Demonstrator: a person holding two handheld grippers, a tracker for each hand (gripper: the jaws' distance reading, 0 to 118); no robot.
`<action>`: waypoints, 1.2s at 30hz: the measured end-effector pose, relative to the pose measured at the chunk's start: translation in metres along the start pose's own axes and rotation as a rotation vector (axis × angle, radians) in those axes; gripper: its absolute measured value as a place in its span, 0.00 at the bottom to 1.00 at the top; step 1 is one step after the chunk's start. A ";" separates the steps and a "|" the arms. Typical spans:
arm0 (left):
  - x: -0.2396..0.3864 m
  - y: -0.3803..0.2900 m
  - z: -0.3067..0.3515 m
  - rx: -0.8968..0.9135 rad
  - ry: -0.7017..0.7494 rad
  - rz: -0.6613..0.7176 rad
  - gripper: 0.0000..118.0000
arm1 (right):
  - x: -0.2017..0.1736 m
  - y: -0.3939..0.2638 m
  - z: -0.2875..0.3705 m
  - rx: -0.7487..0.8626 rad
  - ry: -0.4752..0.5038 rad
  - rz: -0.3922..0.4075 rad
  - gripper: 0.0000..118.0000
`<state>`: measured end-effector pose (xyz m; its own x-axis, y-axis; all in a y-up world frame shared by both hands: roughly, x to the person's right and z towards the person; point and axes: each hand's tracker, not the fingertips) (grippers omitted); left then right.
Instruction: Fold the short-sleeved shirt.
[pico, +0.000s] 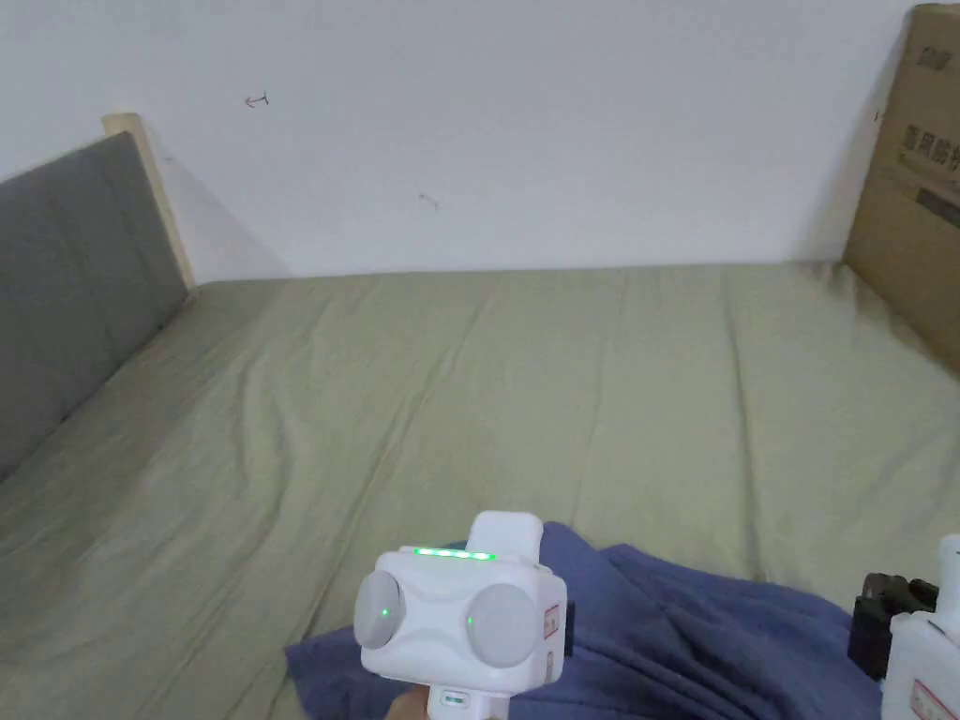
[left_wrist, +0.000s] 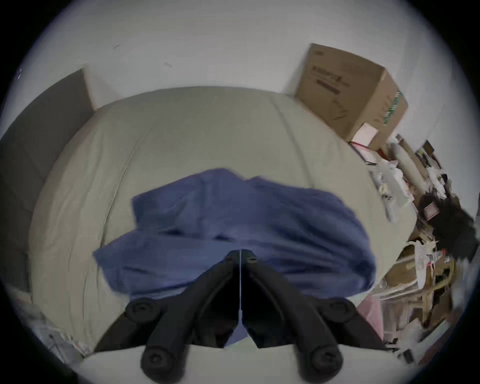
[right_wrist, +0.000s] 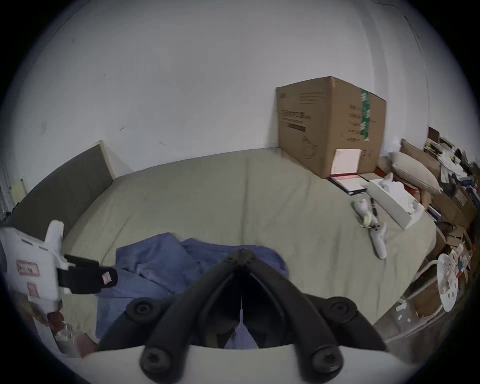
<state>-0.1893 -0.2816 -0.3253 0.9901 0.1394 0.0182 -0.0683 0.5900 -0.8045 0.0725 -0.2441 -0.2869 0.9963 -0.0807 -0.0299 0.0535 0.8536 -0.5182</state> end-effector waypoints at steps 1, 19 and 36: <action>-0.008 -0.007 -0.001 -0.018 -0.009 0.014 0.00 | -0.003 -0.002 -0.004 -0.010 0.013 0.015 0.00; -0.218 -0.023 -0.097 -0.158 0.298 0.346 0.80 | -0.069 -0.021 -0.065 -0.147 0.131 0.141 0.00; -0.196 -0.026 -0.023 0.013 0.250 0.277 0.00 | -0.094 0.021 -0.140 -0.326 0.434 0.305 0.49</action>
<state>-0.3792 -0.3426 -0.3216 0.9332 0.0972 -0.3460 -0.3375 0.5676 -0.7509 -0.0299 -0.2906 -0.4140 0.8416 -0.1187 -0.5269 -0.3206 0.6754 -0.6642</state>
